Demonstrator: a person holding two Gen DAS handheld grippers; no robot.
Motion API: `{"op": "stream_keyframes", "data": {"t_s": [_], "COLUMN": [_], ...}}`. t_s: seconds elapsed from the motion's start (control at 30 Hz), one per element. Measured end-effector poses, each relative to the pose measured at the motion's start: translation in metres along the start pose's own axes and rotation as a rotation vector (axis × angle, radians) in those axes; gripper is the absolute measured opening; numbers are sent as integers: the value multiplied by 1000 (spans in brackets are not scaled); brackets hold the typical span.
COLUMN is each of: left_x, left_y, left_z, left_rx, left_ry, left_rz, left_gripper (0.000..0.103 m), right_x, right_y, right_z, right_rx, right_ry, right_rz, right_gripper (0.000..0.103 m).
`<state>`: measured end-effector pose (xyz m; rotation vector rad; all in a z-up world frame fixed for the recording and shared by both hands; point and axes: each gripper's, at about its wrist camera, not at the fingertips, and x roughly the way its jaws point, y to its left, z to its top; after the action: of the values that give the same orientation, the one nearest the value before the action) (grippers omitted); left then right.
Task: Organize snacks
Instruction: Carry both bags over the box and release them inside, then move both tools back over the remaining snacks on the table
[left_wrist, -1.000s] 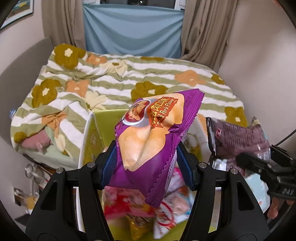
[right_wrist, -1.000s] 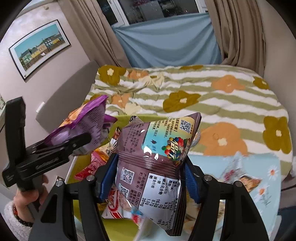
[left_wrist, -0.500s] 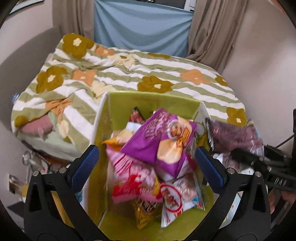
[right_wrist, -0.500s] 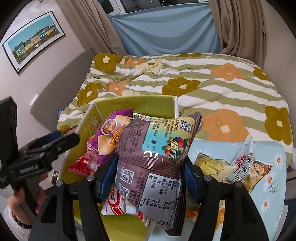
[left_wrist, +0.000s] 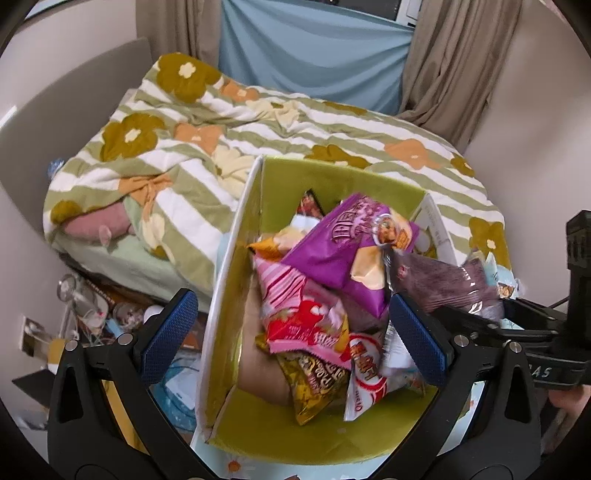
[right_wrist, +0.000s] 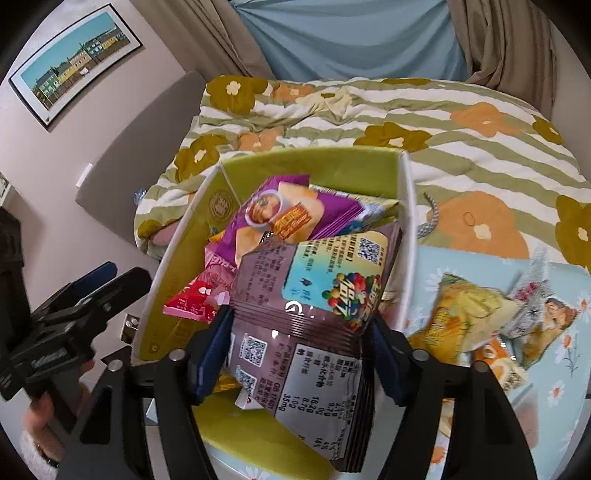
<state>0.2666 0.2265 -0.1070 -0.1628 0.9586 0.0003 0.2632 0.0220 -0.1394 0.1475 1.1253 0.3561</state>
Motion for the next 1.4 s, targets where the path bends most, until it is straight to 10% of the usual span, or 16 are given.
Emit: {"op": "stream_keyframes", "data": {"t_s": [0.13, 0.83, 1.4], "left_x": [5, -62, -49], "left_y": [5, -32, -207], "left_z": [-8, -7, -43], "left_rx": [-14, 74, 273], "left_ry": [25, -81, -32], "left_rz": [0, -81, -224], "left_gripper": [103, 103, 103], "right_x": [9, -109, -203], "right_y": [7, 1, -142], "right_z": [-7, -42, -96], "right_rx": [-6, -53, 72], "right_ry": [-12, -252, -275], "right_rz": [4, -101, -310], "right_gripper": [103, 103, 103]}}
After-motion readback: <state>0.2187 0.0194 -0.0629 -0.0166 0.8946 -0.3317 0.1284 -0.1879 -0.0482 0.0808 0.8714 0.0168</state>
